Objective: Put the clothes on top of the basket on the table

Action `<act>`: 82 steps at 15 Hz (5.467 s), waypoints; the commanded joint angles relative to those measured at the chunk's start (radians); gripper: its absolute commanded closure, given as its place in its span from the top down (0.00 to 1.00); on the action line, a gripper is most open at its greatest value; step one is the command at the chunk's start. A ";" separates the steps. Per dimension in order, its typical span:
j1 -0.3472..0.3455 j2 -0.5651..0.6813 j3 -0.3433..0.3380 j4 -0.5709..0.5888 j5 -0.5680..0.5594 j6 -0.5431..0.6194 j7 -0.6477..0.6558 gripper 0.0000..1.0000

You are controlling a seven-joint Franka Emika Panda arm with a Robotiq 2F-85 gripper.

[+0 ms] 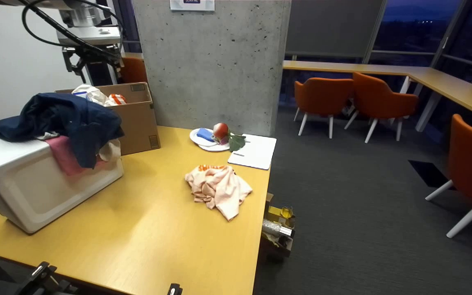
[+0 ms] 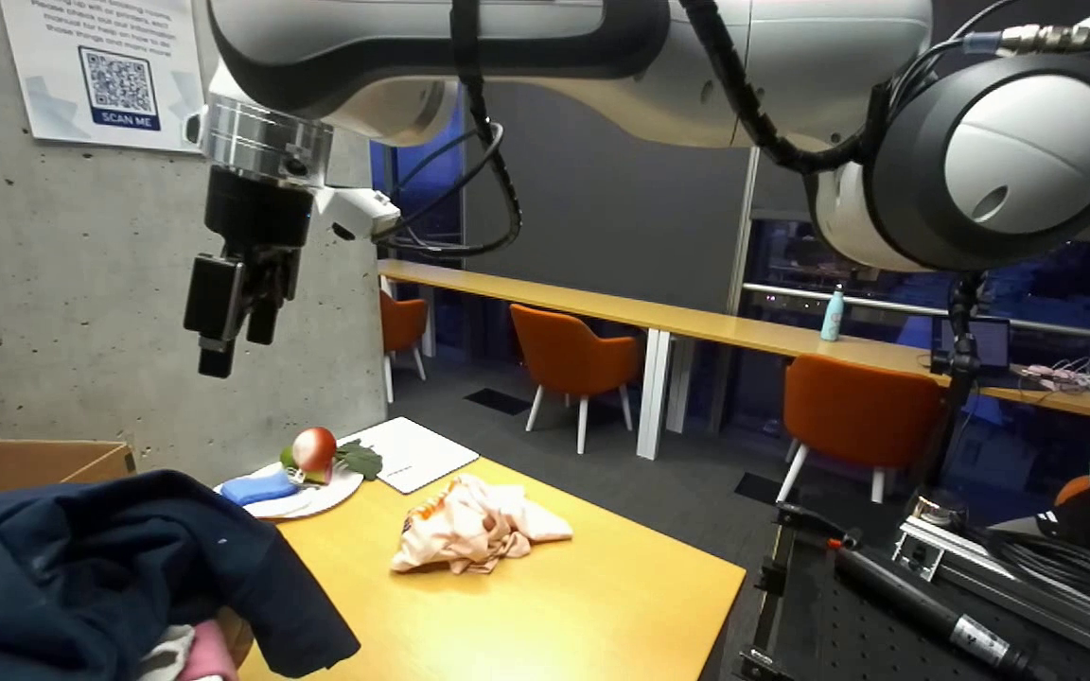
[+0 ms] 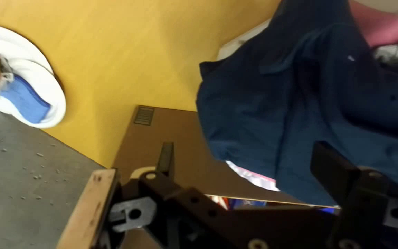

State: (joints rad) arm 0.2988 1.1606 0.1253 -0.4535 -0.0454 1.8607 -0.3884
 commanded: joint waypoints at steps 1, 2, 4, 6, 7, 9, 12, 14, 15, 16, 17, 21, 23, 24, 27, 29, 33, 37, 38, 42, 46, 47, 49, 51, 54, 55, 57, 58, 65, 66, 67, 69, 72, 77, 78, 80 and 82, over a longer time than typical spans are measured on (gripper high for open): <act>0.027 0.015 0.049 0.016 0.029 -0.035 -0.148 1.00; 0.035 0.032 0.061 0.034 0.033 -0.049 -0.187 1.00; 0.045 0.038 0.082 0.025 0.043 -0.084 -0.253 1.00; 0.057 0.047 0.088 0.024 0.048 -0.138 -0.298 1.00; 0.060 0.057 0.089 0.027 0.051 -0.157 -0.318 1.00; 0.069 0.076 0.079 0.032 0.048 -0.176 -0.339 1.00; 0.081 0.103 0.058 0.036 0.026 -0.150 -0.346 1.00; 0.090 0.121 0.044 0.035 0.014 -0.134 -0.340 1.00; 0.092 0.124 0.042 0.027 0.012 -0.125 -0.339 1.00; 0.098 0.134 0.036 0.029 0.007 -0.108 -0.333 1.00; 0.102 0.143 0.035 0.031 0.005 -0.093 -0.333 1.00; 0.116 0.159 0.023 0.030 -0.009 -0.037 -0.329 0.56; 0.120 0.153 0.013 0.018 -0.019 -0.019 -0.321 0.42; 0.122 0.149 0.009 0.016 -0.024 -0.015 -0.318 0.34; 0.124 0.124 -0.006 -0.004 -0.036 -0.001 -0.302 0.12; 0.124 0.107 -0.020 -0.008 -0.044 0.000 -0.288 0.00; 0.120 0.075 -0.047 -0.004 -0.063 0.004 -0.262 0.02; 0.109 0.043 -0.072 -0.002 -0.080 0.015 -0.218 0.02; 0.107 0.037 -0.077 -0.003 -0.082 0.020 -0.204 0.02; 0.097 0.021 -0.091 -0.005 -0.086 0.032 -0.168 0.02; 0.091 0.005 -0.113 0.008 -0.106 0.062 -0.116 0.02; 0.087 -0.004 -0.120 0.013 -0.112 0.072 -0.099 0.02; 0.073 -0.025 -0.132 0.015 -0.118 0.085 -0.061 0.02; 0.050 -0.048 -0.142 0.019 -0.118 0.089 -0.033 0.02; 0.013 -0.082 -0.159 0.024 -0.122 0.086 -0.004 0.02; 0.000 -0.093 -0.165 0.025 -0.123 0.086 0.002 0.02; -0.028 -0.120 -0.168 0.023 -0.120 0.074 0.002 0.02; -0.043 -0.128 -0.168 0.019 -0.118 0.071 -0.002 0.02; -0.086 -0.050 -0.149 0.047 -0.104 0.062 -0.017 0.02; -0.086 -0.022 -0.144 0.080 -0.100 0.043 -0.020 0.02; -0.084 -0.021 -0.138 0.055 -0.096 0.053 -0.020 0.02; -0.085 -0.015 -0.129 0.007 -0.090 0.079 -0.024 0.02; -0.101 0.063 -0.118 0.037 -0.077 0.065 -0.023 0.02; -0.112 0.168 -0.096 0.040 -0.057 0.061 -0.028 0.02; -0.113 0.186 -0.097 0.040 -0.057 0.063 -0.017 0.02; -0.117 0.219 -0.094 0.039 -0.052 0.062 -0.013 0.02; -0.122 0.245 -0.095 0.038 -0.048 0.060 -0.005 0.02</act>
State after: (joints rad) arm 0.1925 1.3613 0.0106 -0.4590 -0.1139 1.9381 -0.4021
